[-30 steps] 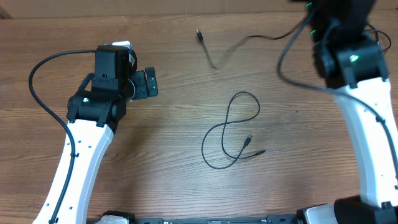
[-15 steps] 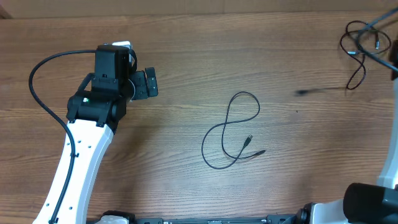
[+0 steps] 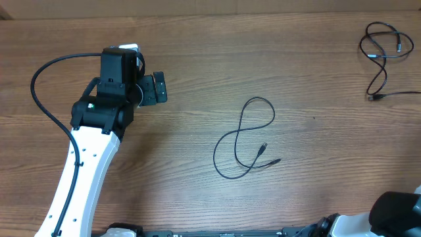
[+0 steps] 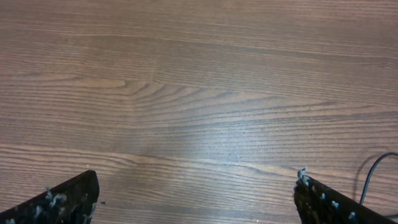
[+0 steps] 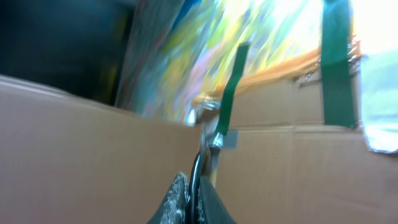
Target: Untangle cables
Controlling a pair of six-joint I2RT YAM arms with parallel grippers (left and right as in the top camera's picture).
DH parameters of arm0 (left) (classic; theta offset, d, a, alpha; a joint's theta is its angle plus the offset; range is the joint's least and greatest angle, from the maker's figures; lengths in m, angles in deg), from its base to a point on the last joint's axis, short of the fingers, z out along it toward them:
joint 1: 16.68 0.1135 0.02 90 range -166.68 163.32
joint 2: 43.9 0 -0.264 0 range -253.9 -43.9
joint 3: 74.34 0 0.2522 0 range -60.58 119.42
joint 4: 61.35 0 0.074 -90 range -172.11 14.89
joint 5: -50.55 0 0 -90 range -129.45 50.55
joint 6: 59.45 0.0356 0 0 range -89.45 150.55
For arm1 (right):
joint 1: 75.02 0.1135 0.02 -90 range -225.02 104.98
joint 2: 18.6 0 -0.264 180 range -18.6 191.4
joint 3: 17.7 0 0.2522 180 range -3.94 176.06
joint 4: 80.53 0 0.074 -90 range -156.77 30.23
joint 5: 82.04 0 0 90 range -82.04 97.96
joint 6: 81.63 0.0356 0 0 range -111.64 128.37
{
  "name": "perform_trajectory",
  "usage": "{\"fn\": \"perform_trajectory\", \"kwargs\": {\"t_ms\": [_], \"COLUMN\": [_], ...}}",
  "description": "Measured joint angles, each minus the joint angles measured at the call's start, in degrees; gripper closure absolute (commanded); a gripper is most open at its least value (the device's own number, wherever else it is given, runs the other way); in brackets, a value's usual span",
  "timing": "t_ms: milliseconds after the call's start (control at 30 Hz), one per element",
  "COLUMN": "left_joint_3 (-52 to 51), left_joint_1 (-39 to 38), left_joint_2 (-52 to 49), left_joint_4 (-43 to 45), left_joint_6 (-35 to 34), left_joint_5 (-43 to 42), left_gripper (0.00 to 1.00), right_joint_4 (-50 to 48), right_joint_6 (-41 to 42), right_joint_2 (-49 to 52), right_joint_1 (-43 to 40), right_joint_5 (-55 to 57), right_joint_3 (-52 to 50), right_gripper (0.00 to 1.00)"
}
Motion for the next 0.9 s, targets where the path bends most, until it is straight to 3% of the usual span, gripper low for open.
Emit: {"fn": "perform_trajectory", "kwargs": {"t_ms": [200,333,433,533,767,900], "left_joint_3": [0.0,0.0,0.0,0.0,0.0,0.0], "left_joint_1": [0.0,0.0,0.0,0.0,0.0,0.0], "left_joint_2": [0.0,0.0,0.0,0.0,0.0,0.0], "left_joint_4": [-0.4,-1.1,-1.3,-1.3,-1.3,-1.3], "left_joint_6": [0.0,0.0,0.0,0.0,0.0,0.0], "left_joint_5": [0.0,0.0,0.0,0.0,0.0,0.0], "left_gripper": [0.00,0.00,0.00,0.00,0.00,0.00], "right_joint_4": [17.4,27.7,29.9,26.7,3.7,-1.0], "right_joint_6": [-1.7,-2.8,-4.5,-6.0,-8.0,-9.6], "right_joint_2": [1.3,4.6,7.5,9.1,7.8,6.3], "right_joint_1": [-3.3,-4.5,-6.0,-7.7,-9.6,-9.3], "right_joint_5": [-9.2,-8.9,-6.6,-4.2,-2.2,-2.1], "right_joint_3": [0.3,0.3,0.3,-0.3,-0.5,-0.3], "right_gripper": [0.96,0.96,0.96,0.96,0.96,0.96]}}
